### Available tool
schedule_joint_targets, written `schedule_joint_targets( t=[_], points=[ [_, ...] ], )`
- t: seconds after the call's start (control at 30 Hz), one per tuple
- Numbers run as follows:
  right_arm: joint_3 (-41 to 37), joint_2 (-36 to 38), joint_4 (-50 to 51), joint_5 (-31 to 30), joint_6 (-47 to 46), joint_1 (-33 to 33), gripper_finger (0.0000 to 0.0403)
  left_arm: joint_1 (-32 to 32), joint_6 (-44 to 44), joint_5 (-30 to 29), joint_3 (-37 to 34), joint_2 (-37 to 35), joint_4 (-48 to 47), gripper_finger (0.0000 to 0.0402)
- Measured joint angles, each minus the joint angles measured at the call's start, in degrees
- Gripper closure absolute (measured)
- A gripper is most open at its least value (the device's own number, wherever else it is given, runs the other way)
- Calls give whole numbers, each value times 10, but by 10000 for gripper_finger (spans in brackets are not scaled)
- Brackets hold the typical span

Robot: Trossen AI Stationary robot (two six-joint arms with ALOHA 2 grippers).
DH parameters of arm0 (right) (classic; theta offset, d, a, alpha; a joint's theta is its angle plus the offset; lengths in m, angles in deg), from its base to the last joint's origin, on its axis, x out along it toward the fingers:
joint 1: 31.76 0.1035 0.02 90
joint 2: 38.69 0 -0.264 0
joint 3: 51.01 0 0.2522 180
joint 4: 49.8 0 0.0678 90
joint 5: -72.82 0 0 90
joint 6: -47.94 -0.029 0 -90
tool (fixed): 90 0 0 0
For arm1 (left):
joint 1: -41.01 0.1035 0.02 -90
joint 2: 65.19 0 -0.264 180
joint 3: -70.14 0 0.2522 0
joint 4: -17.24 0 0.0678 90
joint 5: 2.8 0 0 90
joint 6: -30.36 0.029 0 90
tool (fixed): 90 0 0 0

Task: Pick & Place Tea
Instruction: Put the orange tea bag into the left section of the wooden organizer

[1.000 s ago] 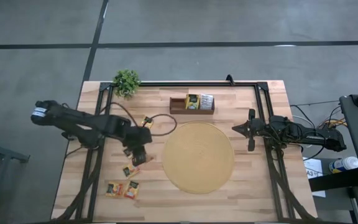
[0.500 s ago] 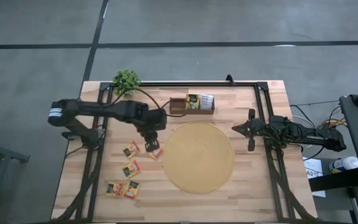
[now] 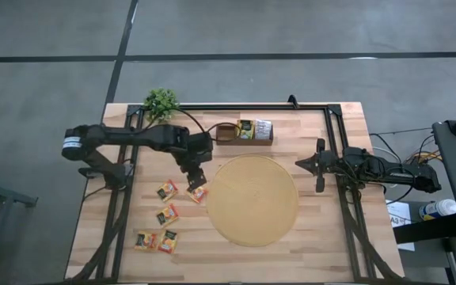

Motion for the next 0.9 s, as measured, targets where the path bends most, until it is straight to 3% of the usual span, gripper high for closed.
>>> schedule_joint_targets(
  t=[0.27,0.43,0.9],
  points=[
    [0,0,0,0,0,0,394,25,-79,6,-51,3,9,205],
    [0,0,0,0,0,0,394,45,-89,8,-103,3,20,157],
    [0,0,0,0,0,0,394,95,-168,12,-212,3,198,151]
  ],
)
